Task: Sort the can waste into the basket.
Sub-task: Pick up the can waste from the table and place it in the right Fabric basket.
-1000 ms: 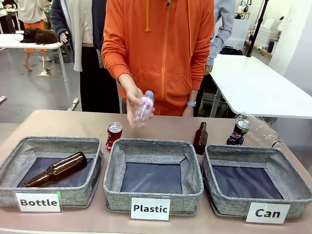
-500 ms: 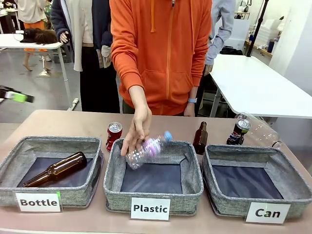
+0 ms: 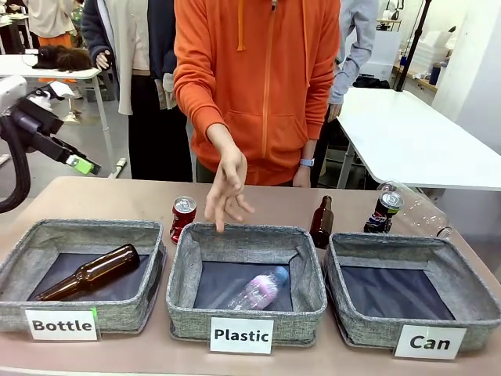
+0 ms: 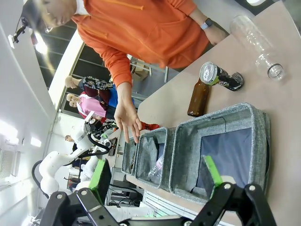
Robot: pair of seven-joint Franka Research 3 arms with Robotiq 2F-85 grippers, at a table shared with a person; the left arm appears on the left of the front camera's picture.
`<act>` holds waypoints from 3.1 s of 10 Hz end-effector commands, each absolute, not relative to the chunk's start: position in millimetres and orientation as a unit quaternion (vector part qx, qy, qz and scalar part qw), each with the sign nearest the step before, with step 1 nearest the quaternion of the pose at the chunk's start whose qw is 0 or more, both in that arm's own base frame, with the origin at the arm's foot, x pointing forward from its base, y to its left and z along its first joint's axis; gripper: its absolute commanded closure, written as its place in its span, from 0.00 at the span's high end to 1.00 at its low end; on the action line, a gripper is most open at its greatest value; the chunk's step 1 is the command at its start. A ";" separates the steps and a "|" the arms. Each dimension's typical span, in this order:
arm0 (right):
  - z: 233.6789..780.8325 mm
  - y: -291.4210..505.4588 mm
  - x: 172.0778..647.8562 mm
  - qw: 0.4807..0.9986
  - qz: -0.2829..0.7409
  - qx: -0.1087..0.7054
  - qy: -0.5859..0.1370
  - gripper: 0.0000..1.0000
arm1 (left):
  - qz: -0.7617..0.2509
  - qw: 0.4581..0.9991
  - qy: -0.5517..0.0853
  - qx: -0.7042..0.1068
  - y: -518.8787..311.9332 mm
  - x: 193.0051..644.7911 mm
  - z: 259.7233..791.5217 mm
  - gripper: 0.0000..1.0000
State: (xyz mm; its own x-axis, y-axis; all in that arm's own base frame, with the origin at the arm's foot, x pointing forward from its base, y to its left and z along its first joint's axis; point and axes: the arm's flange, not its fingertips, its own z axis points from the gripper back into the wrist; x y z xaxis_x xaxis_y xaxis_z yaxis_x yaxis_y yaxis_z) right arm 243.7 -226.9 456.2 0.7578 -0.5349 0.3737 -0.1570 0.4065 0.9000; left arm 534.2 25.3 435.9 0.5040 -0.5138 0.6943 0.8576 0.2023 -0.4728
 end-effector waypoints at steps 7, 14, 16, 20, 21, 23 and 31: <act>456.8 -227.9 245.2 0.765 -0.113 0.534 -0.340 1.00 | -0.572 0.689 -0.246 -0.371 -25.8 534.6 395.9 1.00; 456.8 -227.9 245.2 0.765 -0.113 0.534 -0.340 1.00 | -0.714 0.533 -0.329 -0.313 -71.0 554.4 373.7 1.00; 456.8 -227.9 245.2 0.765 -0.113 0.534 -0.340 1.00 | -0.699 0.535 -0.346 -0.324 -78.7 559.0 368.2 1.00; 456.8 -227.9 245.2 0.765 -0.113 0.534 -0.340 1.00 | -0.689 0.526 -0.358 -0.348 -99.5 580.1 349.4 1.00; 456.8 -227.9 245.2 0.765 -0.113 0.534 -0.340 1.00 | -0.685 0.530 -0.361 -0.345 -104.4 584.8 343.9 1.00; 456.8 -227.9 245.2 0.765 -0.113 0.534 -0.340 1.00 | -0.687 0.531 -0.352 -0.350 -113.0 591.1 335.3 1.00; 456.8 -227.9 245.2 0.765 -0.113 0.534 -0.340 1.00 | -0.679 0.561 -0.325 -0.344 -137.6 606.4 303.5 1.00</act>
